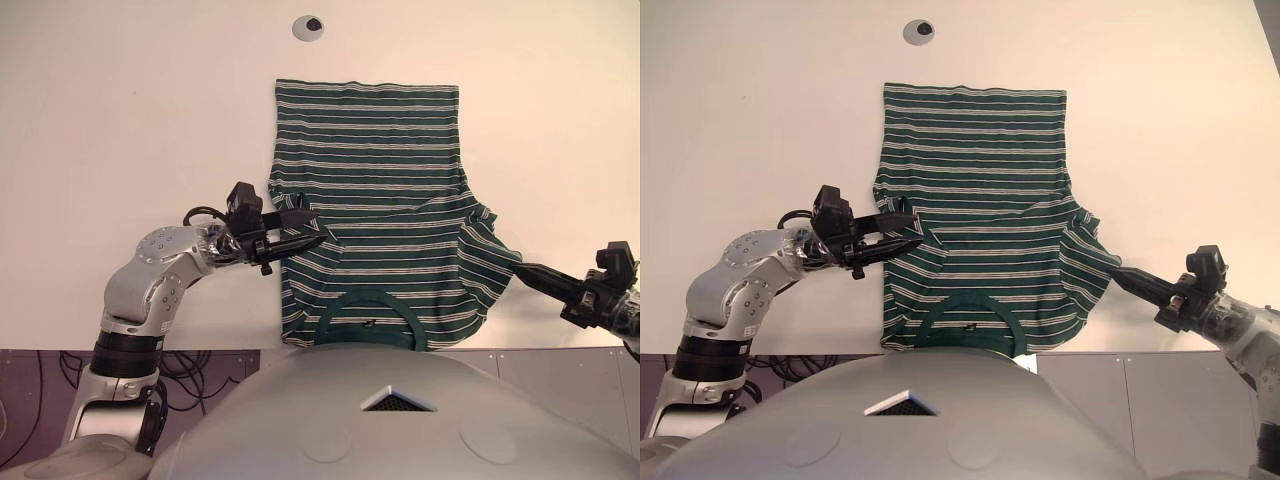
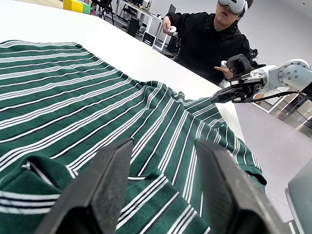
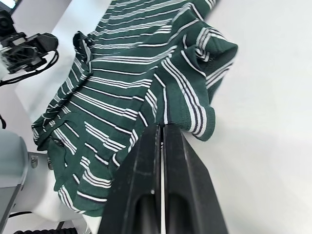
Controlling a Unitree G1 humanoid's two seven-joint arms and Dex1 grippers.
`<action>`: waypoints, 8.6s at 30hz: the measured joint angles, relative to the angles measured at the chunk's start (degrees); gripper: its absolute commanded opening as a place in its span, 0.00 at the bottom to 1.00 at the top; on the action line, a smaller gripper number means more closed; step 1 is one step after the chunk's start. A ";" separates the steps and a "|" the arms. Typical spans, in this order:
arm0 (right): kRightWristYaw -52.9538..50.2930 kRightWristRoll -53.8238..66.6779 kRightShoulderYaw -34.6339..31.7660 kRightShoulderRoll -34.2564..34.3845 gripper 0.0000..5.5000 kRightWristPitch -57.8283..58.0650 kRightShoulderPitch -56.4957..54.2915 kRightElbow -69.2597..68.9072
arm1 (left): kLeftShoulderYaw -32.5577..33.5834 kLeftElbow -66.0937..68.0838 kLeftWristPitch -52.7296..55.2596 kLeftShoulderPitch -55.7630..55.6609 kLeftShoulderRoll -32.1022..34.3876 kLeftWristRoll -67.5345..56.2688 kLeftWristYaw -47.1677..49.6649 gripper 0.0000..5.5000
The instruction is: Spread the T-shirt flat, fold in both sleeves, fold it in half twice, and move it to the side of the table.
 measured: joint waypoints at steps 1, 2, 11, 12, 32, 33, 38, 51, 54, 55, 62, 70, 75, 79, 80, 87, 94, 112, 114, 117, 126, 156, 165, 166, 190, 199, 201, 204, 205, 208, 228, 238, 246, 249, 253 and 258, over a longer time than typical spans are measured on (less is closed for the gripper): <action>0.95 0.09 0.00 0.04 0.01 -0.54 0.39 -0.42 | 0.00 0.03 -0.06 0.00 0.00 0.04 0.00 0.42; 1.54 0.22 -0.02 0.08 0.01 -1.20 0.70 -0.76 | 0.00 0.05 -0.09 -0.01 -0.01 0.17 0.00 0.42; 3.83 1.65 1.66 2.47 0.01 -6.14 2.49 -9.83 | -0.02 1.35 -1.30 -0.03 -0.28 0.91 -0.11 0.42; 3.69 1.54 2.82 3.26 0.01 -6.84 2.40 -11.25 | -0.06 1.52 -1.35 -0.06 -0.37 0.93 -0.13 0.42; -7.79 -18.53 31.91 4.45 0.01 -12.36 -11.89 -13.46 | -0.40 2.10 -3.11 -0.12 -0.69 1.06 -0.29 0.42; -8.09 -18.54 32.47 4.44 0.01 -12.32 -12.27 -13.49 | -0.40 2.10 -3.10 -0.12 -0.69 1.06 -0.29 0.42; -9.45 -17.85 33.75 4.42 0.15 -11.92 -13.69 -13.74 | -0.40 2.10 -3.11 -0.19 -0.69 1.06 -0.29 0.42; -2.73 -4.78 14.37 3.71 0.49 -16.50 -4.39 -17.16 | 8.00 1.46 -34.94 8.93 6.88 15.57 -5.19 0.42; 2.71 -12.17 9.01 3.49 0.49 -29.14 2.39 -12.28 | 8.06 6.66 -52.53 16.15 13.21 26.18 -8.91 0.42; 3.78 -15.62 8.77 2.96 0.49 -33.78 4.17 -10.22 | 8.03 8.23 -56.92 17.52 14.73 29.01 -9.17 0.42; 1.21 -38.48 13.22 1.53 0.49 -73.80 6.39 6.00 | 5.89 17.96 -83.00 19.25 17.93 39.02 -1.98 0.42; -7.93 -45.10 21.15 1.60 0.49 -88.84 5.23 7.73 | -3.57 17.50 -87.65 15.42 17.32 43.33 3.87 0.42; -12.50 -48.62 24.72 1.26 0.43 -91.79 3.40 7.82 | -8.78 18.03 -88.61 12.06 16.04 46.19 7.30 0.31; -14.35 -50.07 26.74 -0.73 0.29 -92.30 2.65 7.90 | -11.27 18.98 -89.15 10.06 15.83 48.26 9.51 0.20; -15.04 -50.42 27.40 -0.77 0.26 -92.32 2.56 7.99 | -12.14 18.99 -89.41 9.51 16.02 48.47 9.62 0.18; -17.90 -52.24 29.64 -3.06 0.02 -93.20 1.94 8.94 | -14.48 19.33 -90.89 7.45 17.30 48.61 12.23 0.05; -18.10 -47.90 31.81 -5.68 0.00 -89.74 2.29 8.43 | -16.84 19.18 -89.87 6.08 18.63 47.01 13.25 0.00; -6.20 11.91 20.53 -12.57 0.00 -39.47 -1.81 -11.44 | -9.17 -0.74 -30.67 0.04 21.28 -7.28 2.78 0.00; -10.54 9.04 21.29 -9.90 0.00 -36.09 -6.99 -9.25 | -8.44 3.19 -28.52 -3.46 17.47 -3.44 6.37 0.00; -15.48 4.70 23.38 -5.85 0.00 -31.92 -15.53 -4.36 | -7.74 10.26 -25.93 -8.49 12.83 2.18 10.29 0.00; -24.94 -11.44 32.00 7.58 0.05 -22.86 -38.78 13.06 | -2.89 27.45 -15.88 -19.58 1.71 7.31 14.70 0.00; -32.25 -60.20 42.27 8.34 0.46 -65.02 -45.87 29.11 | -18.96 33.62 -64.89 -28.26 7.52 59.69 15.78 0.35; -12.34 -44.31 52.67 2.24 0.46 -59.91 -30.65 -1.88 | -39.94 49.33 -67.64 -56.26 9.05 108.41 55.48 0.35; -12.40 -42.85 53.53 3.19 0.46 -59.40 -30.36 -4.15 | -42.09 49.67 -67.99 -59.01 9.02 112.44 60.83 0.35; -20.09 -53.85 41.72 2.96 0.46 -69.07 -31.59 13.57 | -43.96 48.57 -70.69 -47.20 16.75 76.23 47.00 0.35; -20.44 -49.89 42.57 4.00 0.46 -63.13 -27.49 5.00 | -52.65 54.83 -72.44 -60.35 12.24 108.18 81.47 0.35; -23.67 -49.55 39.00 4.11 0.46 -60.75 -28.47 5.62 | -45.70 51.97 -79.11 -59.69 14.95 97.10 83.12 0.35; -25.32 -48.80 34.26 3.88 0.46 -60.16 -28.56 6.51 | -37.91 46.55 -84.21 -57.26 18.21 76.45 78.61 0.35; -25.29 -47.38 33.09 3.76 0.46 -60.25 -28.34 6.73 | -36.94 44.70 -84.96 -55.77 19.06 70.72 76.12 0.35; -22.40 -42.17 28.91 1.43 0.46 -62.14 -24.15 7.58 | -36.56 37.47 -86.51 -46.58 26.00 52.47 64.98 0.35; -24.06 -53.10 37.26 2.20 0.62 -85.14 -14.51 11.83 | -29.80 40.49 -93.07 -13.66 24.50 52.37 42.04 0.52; -26.17 -56.50 44.48 2.01 0.37 -84.76 -20.33 12.61 | -29.69 36.71 -91.27 -13.69 20.98 52.31 34.37 0.30; -26.36 -56.89 47.97 2.01 0.07 -84.37 -22.89 14.31 | -28.27 33.61 -88.55 -13.80 21.02 50.05 27.55 0.13; -26.58 -56.89 48.55 2.01 0.00 -84.25 -23.37 14.90 | -27.64 33.23 -88.42 -13.48 20.93 49.15 26.30 0.08; -23.43 -48.97 49.50 1.98 0.00 -79.32 -22.72 14.64 | -27.70 31.59 -84.83 -12.33 20.89 42.86 21.31 0.00; -9.09 -25.22 49.74 -2.98 0.00 -64.02 -16.56 6.46 | -32.25 17.44 -63.80 -4.35 26.03 18.35 3.92 0.00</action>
